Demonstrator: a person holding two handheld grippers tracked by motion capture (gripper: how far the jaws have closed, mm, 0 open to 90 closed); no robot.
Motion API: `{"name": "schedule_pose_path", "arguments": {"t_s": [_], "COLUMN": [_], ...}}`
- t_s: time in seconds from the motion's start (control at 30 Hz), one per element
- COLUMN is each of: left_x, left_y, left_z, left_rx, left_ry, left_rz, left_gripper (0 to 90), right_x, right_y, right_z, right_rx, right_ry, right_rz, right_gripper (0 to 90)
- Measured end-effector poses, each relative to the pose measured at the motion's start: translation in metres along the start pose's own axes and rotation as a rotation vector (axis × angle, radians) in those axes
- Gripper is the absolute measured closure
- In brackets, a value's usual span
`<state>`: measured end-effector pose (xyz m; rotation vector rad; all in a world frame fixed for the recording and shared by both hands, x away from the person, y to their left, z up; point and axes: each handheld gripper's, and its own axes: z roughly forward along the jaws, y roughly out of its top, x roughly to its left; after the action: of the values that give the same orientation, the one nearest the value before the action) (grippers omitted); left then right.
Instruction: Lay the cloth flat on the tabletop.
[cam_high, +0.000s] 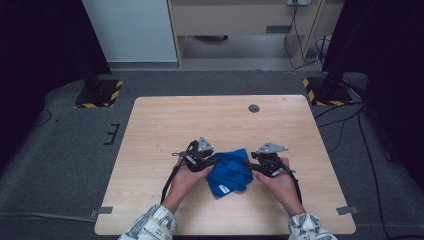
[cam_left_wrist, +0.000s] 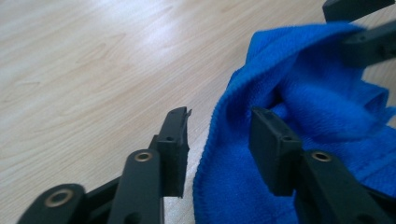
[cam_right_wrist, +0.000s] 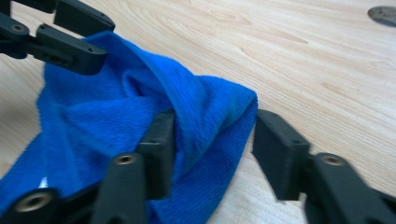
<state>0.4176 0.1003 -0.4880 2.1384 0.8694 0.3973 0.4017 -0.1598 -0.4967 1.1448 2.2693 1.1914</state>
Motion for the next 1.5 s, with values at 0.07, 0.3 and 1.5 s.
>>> {"name": "schedule_pose_path", "arguments": {"t_s": [0.07, 0.3, 1.5], "left_x": [-0.001, -0.003, 0.004], "left_y": [0.0, 0.0, -0.033], "left_z": [-0.003, -0.021, -0.011], "left_rx": [-0.01, -0.07, -0.012], "left_ry": [-0.001, 0.009, -0.013], "left_rz": [-0.004, -0.017, -0.057], "left_gripper": [50.4, 43.0, 36.9], "right_x": [0.003, 0.014, 0.066], "right_y": [0.0, -0.003, -0.003], "right_z": [-0.005, -0.028, -0.003], "right_rx": [-0.01, -0.053, -0.072], "right_ry": [-0.003, 0.006, -0.042], "right_rz": [0.001, -0.007, -0.096], "right_gripper": [40.1, 32.9, 85.3]}}
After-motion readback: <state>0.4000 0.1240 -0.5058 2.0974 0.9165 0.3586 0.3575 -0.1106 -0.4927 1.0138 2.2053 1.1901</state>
